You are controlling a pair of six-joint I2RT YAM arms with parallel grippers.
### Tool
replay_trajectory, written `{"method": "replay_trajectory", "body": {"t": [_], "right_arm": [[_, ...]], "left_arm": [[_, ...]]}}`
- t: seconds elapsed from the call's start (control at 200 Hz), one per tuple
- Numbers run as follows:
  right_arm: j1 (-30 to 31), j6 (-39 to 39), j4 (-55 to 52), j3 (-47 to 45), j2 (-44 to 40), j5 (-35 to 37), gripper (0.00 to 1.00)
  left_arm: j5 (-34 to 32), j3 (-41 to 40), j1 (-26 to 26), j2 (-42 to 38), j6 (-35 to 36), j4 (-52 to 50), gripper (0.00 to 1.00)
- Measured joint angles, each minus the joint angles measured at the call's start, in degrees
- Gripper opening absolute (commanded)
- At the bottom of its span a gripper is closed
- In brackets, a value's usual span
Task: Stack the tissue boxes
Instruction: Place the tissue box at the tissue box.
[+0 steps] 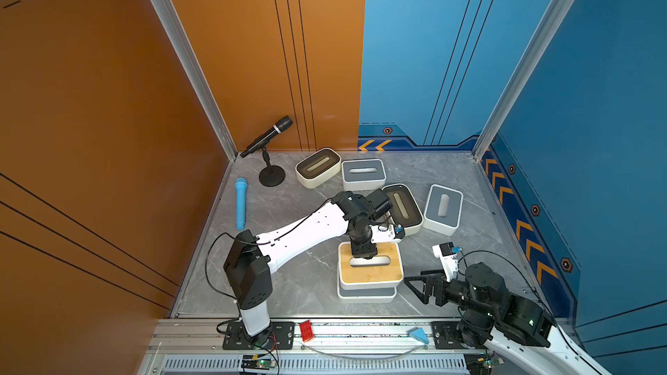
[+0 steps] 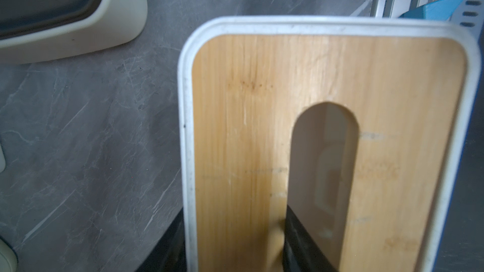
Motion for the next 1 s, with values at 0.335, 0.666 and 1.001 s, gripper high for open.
{"method": "replay_trajectory", "body": {"t": [0.335, 0.666, 1.001], "right_arm": [[0.0, 0.0, -0.24, 0.0, 0.28, 0.0, 1.0], [0.02, 0.02, -0.26, 0.0, 0.28, 0.02, 1.0], [0.02, 0.04, -0.26, 0.0, 0.28, 0.02, 1.0]], "left_arm": [[0.66, -0.79, 0.0, -0.11, 0.0, 0.68, 0.46], [0.63, -6.75, -0.02, -3.69, 0.0, 3.21, 0.47], [1.07, -8.02, -0.24, -3.69, 0.02, 5.88, 0.48]]}}
